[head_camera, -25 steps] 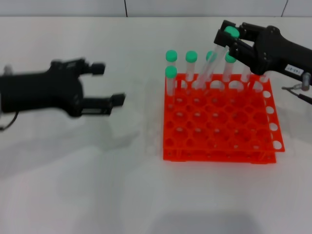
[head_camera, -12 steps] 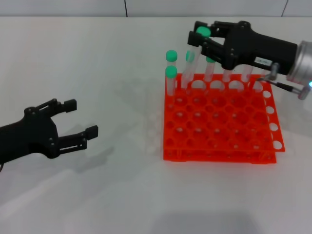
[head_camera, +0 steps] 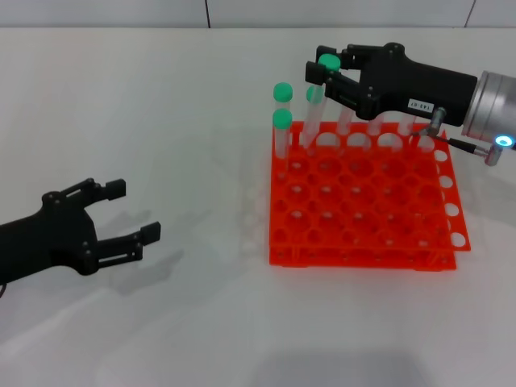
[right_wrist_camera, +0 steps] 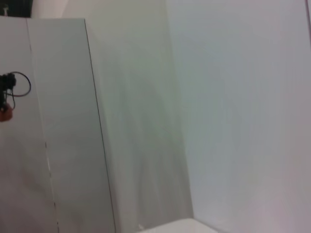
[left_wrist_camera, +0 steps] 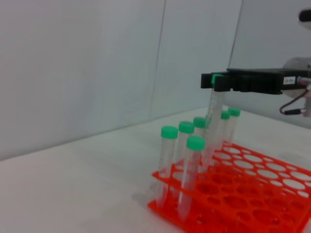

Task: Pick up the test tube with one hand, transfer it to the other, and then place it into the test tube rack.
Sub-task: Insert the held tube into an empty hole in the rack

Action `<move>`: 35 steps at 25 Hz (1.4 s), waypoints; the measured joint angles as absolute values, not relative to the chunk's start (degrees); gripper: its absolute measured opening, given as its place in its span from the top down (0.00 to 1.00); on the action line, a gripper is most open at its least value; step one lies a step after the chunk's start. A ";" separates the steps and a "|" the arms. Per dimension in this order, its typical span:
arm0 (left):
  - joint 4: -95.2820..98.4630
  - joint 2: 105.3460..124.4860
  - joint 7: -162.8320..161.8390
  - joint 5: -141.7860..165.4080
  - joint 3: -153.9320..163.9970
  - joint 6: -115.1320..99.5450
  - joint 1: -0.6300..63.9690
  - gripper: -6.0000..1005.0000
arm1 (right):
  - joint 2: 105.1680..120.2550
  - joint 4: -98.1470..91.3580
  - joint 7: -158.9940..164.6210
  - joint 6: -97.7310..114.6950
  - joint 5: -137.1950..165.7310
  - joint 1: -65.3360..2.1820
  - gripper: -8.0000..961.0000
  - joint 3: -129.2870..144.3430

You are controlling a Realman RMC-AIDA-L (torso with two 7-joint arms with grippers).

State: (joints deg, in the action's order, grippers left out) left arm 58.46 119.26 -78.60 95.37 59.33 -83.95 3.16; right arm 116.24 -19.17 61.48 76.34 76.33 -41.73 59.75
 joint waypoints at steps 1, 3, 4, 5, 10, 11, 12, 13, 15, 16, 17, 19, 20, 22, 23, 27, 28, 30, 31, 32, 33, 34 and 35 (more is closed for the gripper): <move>58.46 119.26 -78.61 95.58 59.33 -83.96 3.16 0.12 | 116.24 -19.15 61.35 76.01 76.32 -41.60 0.72 59.91; 58.44 119.26 -78.65 96.20 59.32 -83.97 3.14 0.12 | 116.23 -18.94 60.90 75.45 76.28 -41.37 0.72 60.05; 58.44 119.26 -78.64 96.37 59.32 -83.97 3.14 0.12 | 116.22 -18.69 60.57 75.26 76.18 -41.29 0.72 60.05; 58.40 119.26 -78.60 96.47 59.32 -83.97 3.13 0.12 | 116.22 -18.24 59.93 75.11 75.88 -41.23 0.72 60.04; 58.31 119.33 -78.67 96.49 59.32 -83.77 3.11 0.12 | 116.19 -15.85 57.15 74.85 73.47 -41.22 0.72 60.04; 58.31 119.33 -78.69 96.40 59.32 -83.75 3.10 0.12 | 116.18 -15.74 57.05 74.82 73.47 -41.22 0.72 60.05; 58.30 119.34 -78.69 96.29 59.32 -83.75 3.11 0.12 | 116.19 -15.58 56.95 74.71 73.47 -41.22 0.72 60.07; 58.29 119.35 -78.70 96.23 59.32 -83.76 3.14 0.12 | 116.18 -15.48 56.94 74.47 73.49 -41.22 0.72 60.12; 58.28 119.34 -78.73 96.09 59.32 -83.78 3.30 0.12 | 116.17 -15.11 56.90 73.84 73.49 -41.35 0.72 60.76; 58.27 119.31 -78.74 96.03 59.32 -83.77 3.40 0.12 | 116.18 -14.92 56.88 73.56 73.48 -41.47 0.72 61.36; 58.27 119.30 -78.73 96.01 59.32 -83.77 3.43 0.12 | 116.18 -14.86 56.87 73.47 73.44 -41.54 0.72 61.69; 58.27 119.29 -78.63 95.98 59.32 -83.72 3.57 0.12 | 116.18 -14.81 56.85 73.38 73.35 -41.62 0.72 62.36; 58.27 119.29 -78.63 95.98 59.32 -83.72 3.57 0.12 | 116.18 -14.80 56.85 73.34 73.31 -41.66 0.72 62.56; 58.27 119.27 -78.52 95.97 59.33 -83.82 3.69 0.12 | 116.18 -14.79 56.83 73.09 73.29 -41.70 0.72 62.95; 58.27 119.27 -78.48 95.94 59.33 -83.92 3.72 0.12 | 116.18 -14.78 56.80 72.87 73.28 -41.70 0.72 63.15; 58.27 119.26 -78.46 96.06 59.33 -83.97 3.83 0.12 | 116.18 -14.76 56.35 71.65 73.25 -41.79 0.72 64.73; 58.27 119.26 -78.46 96.12 59.33 -83.91 3.85 0.12 | 116.18 -14.76 56.24 71.33 73.25 -41.82 0.72 65.15; 58.27 119.26 -78.45 96.20 59.32 -83.80 3.87 0.12 | 116.18 -14.76 56.20 70.69 73.24 -41.83 0.72 65.79; 58.27 119.26 -78.45 96.21 59.32 -83.80 3.89 0.12 | 116.19 -14.76 56.18 70.40 73.24 -41.85 0.72 66.10; 58.27 119.26 -78.44 96.22 59.33 -83.80 3.91 0.12 | 116.19 -14.76 56.16 70.26 73.23 -41.88 0.72 66.33; 58.27 119.26 -78.44 96.22 59.32 -83.79 3.96 0.12 | 116.19 -14.76 56.14 70.11 73.23 -41.89 0.72 66.54; 58.27 119.26 -78.43 96.23 59.33 -83.77 4.01 0.12 | 116.19 -14.76 56.13 69.95 73.22 -41.89 0.72 66.71; 58.27 119.27 -78.43 96.23 59.32 -83.75 4.08 0.12 | 116.19 -14.76 56.12 69.72 73.21 -41.90 0.72 66.82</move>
State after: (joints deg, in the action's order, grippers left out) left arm 58.27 119.27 -78.43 96.23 59.32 -83.75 4.08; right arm 116.19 -14.76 56.12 69.72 73.21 -41.90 66.82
